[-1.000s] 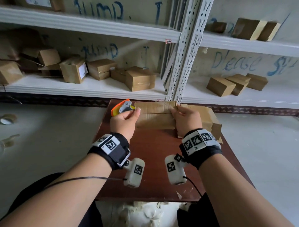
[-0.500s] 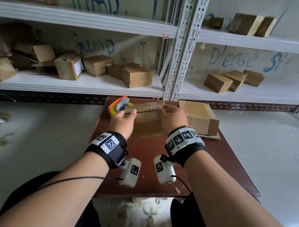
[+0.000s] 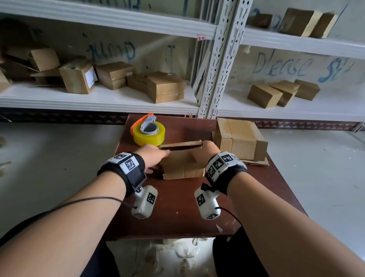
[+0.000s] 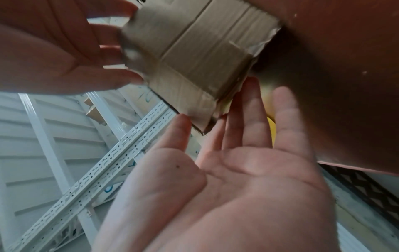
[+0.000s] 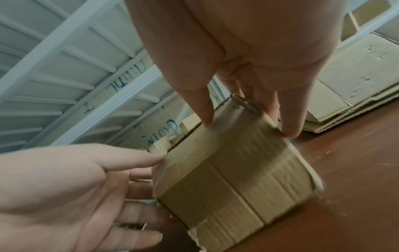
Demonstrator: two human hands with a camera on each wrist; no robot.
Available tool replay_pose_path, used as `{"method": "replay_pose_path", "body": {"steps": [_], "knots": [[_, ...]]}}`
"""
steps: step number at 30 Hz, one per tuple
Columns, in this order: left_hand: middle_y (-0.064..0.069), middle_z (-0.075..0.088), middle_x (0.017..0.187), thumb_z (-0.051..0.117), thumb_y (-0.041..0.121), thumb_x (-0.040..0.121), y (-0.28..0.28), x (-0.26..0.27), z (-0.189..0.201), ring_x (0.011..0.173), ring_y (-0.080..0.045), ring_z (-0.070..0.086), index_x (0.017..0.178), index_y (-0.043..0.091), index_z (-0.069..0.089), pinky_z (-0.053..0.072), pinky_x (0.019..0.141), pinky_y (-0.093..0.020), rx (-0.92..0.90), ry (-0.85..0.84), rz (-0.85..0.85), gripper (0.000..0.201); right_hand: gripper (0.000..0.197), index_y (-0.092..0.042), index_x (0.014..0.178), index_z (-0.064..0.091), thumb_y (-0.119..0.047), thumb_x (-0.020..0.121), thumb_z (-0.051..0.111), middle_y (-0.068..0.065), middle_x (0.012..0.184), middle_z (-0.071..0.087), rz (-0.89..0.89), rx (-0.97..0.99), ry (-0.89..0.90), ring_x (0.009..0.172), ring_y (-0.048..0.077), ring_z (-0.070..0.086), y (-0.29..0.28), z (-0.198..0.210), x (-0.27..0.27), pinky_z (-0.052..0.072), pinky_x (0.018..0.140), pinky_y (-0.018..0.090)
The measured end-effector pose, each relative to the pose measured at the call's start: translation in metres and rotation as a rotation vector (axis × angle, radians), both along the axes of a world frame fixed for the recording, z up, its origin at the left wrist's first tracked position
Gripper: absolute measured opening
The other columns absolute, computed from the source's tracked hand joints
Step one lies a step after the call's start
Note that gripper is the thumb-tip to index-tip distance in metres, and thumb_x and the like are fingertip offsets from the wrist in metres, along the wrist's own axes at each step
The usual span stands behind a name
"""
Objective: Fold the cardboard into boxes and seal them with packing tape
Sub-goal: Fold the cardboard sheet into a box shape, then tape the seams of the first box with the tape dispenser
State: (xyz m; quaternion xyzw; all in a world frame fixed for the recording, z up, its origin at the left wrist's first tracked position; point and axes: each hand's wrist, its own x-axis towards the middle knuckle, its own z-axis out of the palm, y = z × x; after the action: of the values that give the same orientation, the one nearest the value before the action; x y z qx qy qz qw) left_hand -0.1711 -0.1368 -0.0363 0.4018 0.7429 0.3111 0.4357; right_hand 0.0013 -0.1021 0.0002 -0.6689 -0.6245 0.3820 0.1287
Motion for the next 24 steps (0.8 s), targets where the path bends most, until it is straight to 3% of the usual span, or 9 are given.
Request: {"method": "replay_pose_path", "body": {"steps": [3, 6, 9, 12, 14, 16, 19, 21, 24], "knots": [[-0.003, 0.056, 0.131, 0.06, 0.051, 0.099, 0.005, -0.006, 0.004, 0.111, -0.024, 0.059, 0.142, 0.014, 0.053, 0.051, 0.102, -0.047, -0.056, 0.008, -0.03, 0.057, 0.044, -0.002, 0.134, 0.056, -0.027, 0.098, 0.066, 0.016, 0.132, 0.063, 0.008, 0.041, -0.068, 0.114, 0.032, 0.062, 0.001, 0.003, 0.002, 0.045, 0.078, 0.032], [-0.006, 0.052, 0.143, 0.053, 0.059, 0.099, 0.013, -0.014, 0.0, 0.132, -0.032, 0.05, 0.147, 0.018, 0.05, 0.047, 0.106, -0.047, -0.015, 0.049, 0.017, 0.063, 0.061, -0.007, 0.144, 0.042, -0.034, 0.096, 0.068, 0.012, 0.133, 0.057, -0.046, 0.036, -0.073, 0.122, 0.03, 0.056, 0.006, -0.005, 0.004, 0.044, 0.092, 0.035], [-0.008, 0.062, 0.118, 0.047, 0.058, 0.102, 0.022, -0.023, -0.001, 0.107, -0.03, 0.058, 0.121, 0.021, 0.061, 0.048, 0.101, -0.039, 0.105, 0.114, 0.109, 0.044, 0.062, -0.016, 0.149, 0.043, -0.035, 0.094, 0.064, 0.012, 0.149, 0.051, -0.032, 0.109, -0.157, 0.144, 0.035, 0.039, 0.005, -0.004, 0.004, 0.035, 0.117, 0.046], [-0.007, 0.062, 0.093, 0.044, 0.05, 0.105, 0.028, -0.035, -0.006, 0.092, -0.03, 0.059, 0.102, 0.017, 0.066, 0.045, 0.083, -0.033, 0.163, 0.138, 0.174, 0.041, 0.063, -0.025, 0.153, 0.041, -0.041, 0.095, 0.06, 0.011, 0.156, 0.044, 0.03, 0.124, -0.219, 0.154, 0.035, 0.021, 0.006, -0.005, 0.003, 0.024, 0.123, 0.051], [-0.009, 0.065, 0.09, 0.049, 0.041, 0.105, 0.036, -0.043, -0.014, 0.096, -0.03, 0.063, 0.094, 0.014, 0.069, 0.048, 0.083, -0.034, 0.23, 0.069, 0.248, 0.035, 0.065, -0.028, 0.154, 0.041, -0.045, 0.094, 0.059, 0.013, 0.158, 0.041, 0.044, 0.163, -0.222, 0.156, 0.035, 0.016, 0.012, -0.009, 0.002, 0.017, 0.127, 0.05], [-0.006, 0.069, 0.097, 0.055, 0.032, 0.103, 0.045, -0.05, -0.021, 0.101, -0.028, 0.067, 0.107, 0.015, 0.072, 0.055, 0.091, -0.043, 0.303, -0.112, 0.375, 0.025, 0.066, -0.03, 0.152, 0.044, -0.048, 0.092, 0.063, 0.014, 0.158, 0.041, 0.05, 0.238, -0.231, 0.157, 0.034, 0.016, 0.018, -0.013, -0.003, 0.013, 0.127, 0.049], [0.001, 0.064, 0.091, 0.051, 0.021, 0.104, 0.06, -0.056, -0.03, 0.094, -0.026, 0.064, 0.121, 0.017, 0.072, 0.054, 0.076, -0.04, 0.342, -0.234, 0.465, 0.027, 0.067, -0.03, 0.151, 0.045, -0.046, 0.09, 0.067, 0.011, 0.16, 0.037, 0.041, 0.27, -0.201, 0.159, 0.033, 0.005, 0.024, -0.009, -0.01, 0.015, 0.125, 0.05], [-0.006, 0.07, 0.108, 0.051, 0.016, 0.102, 0.068, -0.055, -0.039, 0.101, -0.029, 0.065, 0.117, 0.02, 0.073, 0.054, 0.085, -0.038, 0.341, -0.178, 0.416, 0.027, 0.065, -0.032, 0.15, 0.046, -0.048, 0.089, 0.066, 0.009, 0.158, 0.043, 0.047, 0.273, -0.162, 0.159, 0.031, 0.006, 0.028, -0.009, -0.017, 0.014, 0.126, 0.048], [-0.02, 0.063, 0.135, 0.049, -0.001, 0.096, 0.073, -0.053, -0.05, 0.128, -0.036, 0.057, 0.121, 0.013, 0.073, 0.046, 0.108, -0.041, 0.354, -0.088, 0.262, 0.037, 0.059, -0.034, 0.145, 0.049, -0.051, 0.09, 0.062, 0.006, 0.151, 0.053, 0.052, 0.25, -0.069, 0.159, 0.029, 0.005, 0.03, -0.009, -0.031, 0.013, 0.127, 0.048]]}}
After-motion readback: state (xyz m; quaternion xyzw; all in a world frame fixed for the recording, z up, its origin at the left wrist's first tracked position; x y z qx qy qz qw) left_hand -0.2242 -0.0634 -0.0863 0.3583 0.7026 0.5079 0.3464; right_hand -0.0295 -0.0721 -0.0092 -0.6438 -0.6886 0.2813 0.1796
